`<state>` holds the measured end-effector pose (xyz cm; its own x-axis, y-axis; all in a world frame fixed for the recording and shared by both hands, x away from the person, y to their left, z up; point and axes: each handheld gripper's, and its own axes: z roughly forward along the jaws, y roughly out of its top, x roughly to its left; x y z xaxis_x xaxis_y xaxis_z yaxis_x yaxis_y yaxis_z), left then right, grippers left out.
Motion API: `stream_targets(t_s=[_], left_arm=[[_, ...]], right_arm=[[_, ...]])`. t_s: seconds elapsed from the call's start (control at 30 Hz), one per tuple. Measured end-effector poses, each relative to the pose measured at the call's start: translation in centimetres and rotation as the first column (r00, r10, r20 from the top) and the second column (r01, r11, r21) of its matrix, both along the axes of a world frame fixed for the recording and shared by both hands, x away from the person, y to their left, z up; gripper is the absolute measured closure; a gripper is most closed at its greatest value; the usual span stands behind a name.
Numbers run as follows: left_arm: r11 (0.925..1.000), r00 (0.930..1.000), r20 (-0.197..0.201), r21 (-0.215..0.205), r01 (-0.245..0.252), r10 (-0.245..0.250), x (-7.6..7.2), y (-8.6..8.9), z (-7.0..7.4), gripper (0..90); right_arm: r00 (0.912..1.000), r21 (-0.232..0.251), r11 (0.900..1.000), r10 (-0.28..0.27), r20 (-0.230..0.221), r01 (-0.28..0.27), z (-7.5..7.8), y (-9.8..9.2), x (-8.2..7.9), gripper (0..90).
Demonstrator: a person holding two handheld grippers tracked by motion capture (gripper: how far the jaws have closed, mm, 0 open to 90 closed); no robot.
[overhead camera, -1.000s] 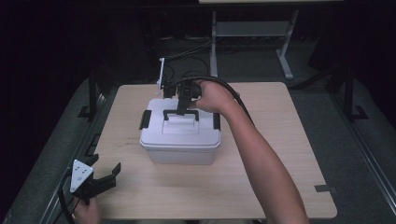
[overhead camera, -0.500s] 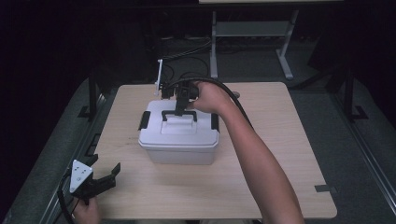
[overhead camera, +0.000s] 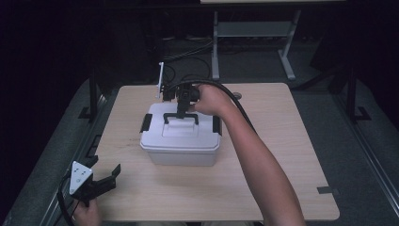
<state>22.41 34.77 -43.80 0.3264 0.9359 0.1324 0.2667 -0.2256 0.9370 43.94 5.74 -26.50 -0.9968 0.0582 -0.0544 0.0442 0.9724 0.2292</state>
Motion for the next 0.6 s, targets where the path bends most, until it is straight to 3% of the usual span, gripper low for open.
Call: stream_targets(t_s=[0.33, 0.6], left_arm=[[1.0, 1.0, -0.004, -0.001, 0.002, -0.002, 0.2, -0.1, 0.0, 14.0], [1.0, 1.0, -0.004, -0.002, -0.007, 0.007, 0.1, 0.1, 0.0, 13.9]], right_arm=[[0.9994, 0.013, 1.0, -0.011, -0.032, 0.012, -0.4, -0.6, 0.0, 74.8], [0.9992, 0.038, 0.999, -0.009, -0.04, 0.01, 0.2, -1.1, -0.2, 69.7]])
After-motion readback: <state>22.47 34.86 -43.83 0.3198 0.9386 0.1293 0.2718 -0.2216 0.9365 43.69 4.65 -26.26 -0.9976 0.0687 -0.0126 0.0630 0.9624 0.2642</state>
